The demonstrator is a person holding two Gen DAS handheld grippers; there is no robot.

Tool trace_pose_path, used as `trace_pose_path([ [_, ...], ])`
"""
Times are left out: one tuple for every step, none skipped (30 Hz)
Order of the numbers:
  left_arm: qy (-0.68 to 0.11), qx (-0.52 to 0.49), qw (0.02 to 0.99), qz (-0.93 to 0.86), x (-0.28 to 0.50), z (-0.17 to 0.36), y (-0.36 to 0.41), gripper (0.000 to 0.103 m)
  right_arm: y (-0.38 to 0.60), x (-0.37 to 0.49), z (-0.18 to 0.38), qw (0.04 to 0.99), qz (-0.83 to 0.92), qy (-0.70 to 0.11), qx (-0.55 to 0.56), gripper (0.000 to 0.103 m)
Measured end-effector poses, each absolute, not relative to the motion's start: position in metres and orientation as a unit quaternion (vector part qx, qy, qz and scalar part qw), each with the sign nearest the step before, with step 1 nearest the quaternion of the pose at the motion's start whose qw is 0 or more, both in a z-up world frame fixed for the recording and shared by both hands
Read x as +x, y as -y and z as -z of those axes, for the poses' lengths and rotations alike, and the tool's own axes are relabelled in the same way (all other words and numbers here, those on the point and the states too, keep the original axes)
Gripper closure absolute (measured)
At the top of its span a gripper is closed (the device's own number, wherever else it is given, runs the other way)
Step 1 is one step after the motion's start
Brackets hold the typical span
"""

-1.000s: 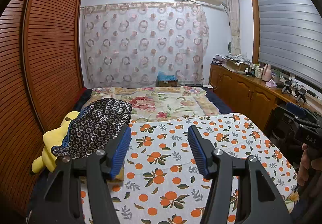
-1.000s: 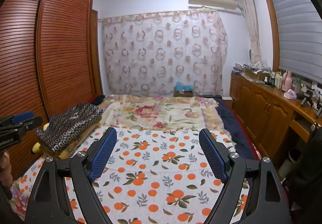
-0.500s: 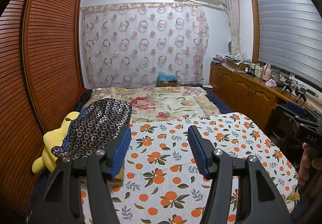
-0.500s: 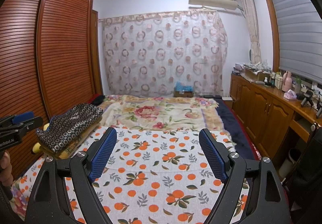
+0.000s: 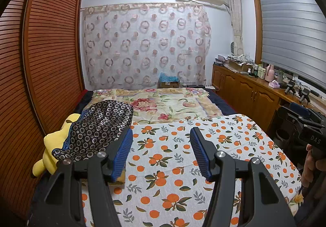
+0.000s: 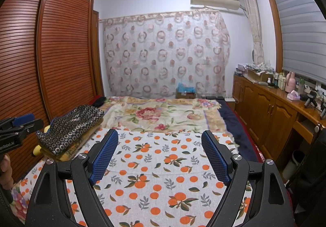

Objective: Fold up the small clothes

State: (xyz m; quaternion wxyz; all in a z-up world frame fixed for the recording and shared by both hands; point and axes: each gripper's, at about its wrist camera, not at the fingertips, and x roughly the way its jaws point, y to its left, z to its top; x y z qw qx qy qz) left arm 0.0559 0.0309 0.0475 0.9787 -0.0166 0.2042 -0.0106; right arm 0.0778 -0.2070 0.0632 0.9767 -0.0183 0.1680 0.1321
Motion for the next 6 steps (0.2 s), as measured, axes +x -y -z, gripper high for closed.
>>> trace_pose_path([
  [-0.204, -0.016, 0.979, 0.011, 0.0558, -0.0475, -0.0309, 0.045, 0.2073, 0.0779, -0.0629, 0.977, -0.132, -0.168, -0.018, 0.017],
  [-0.204, -0.016, 0.979, 0.011, 0.0559, -0.0475, -0.0309, 0.045, 0.207, 0.0779, -0.0631, 0.977, -0.132, -0.168, -0.018, 0.017],
  [-0.204, -0.016, 0.979, 0.011, 0.0559, -0.0476, -0.0311, 0.045, 0.2071, 0.0778, -0.063, 0.977, -0.132, -0.168, -0.018, 0.017],
  [-0.204, -0.016, 0.979, 0.011, 0.0559, -0.0475, -0.0309, 0.045, 0.2068, 0.0779, -0.0631, 0.977, -0.132, -0.168, -0.018, 0.017],
  [-0.204, -0.017, 0.979, 0.011, 0.0559, -0.0475, -0.0308, 0.045, 0.2069, 0.0779, -0.0629, 0.977, -0.132, -0.168, -0.018, 0.017],
  [-0.204, -0.016, 0.979, 0.011, 0.0558, -0.0476, -0.031, 0.045, 0.207, 0.0779, -0.0629, 0.977, -0.132, -0.168, -0.018, 0.017],
])
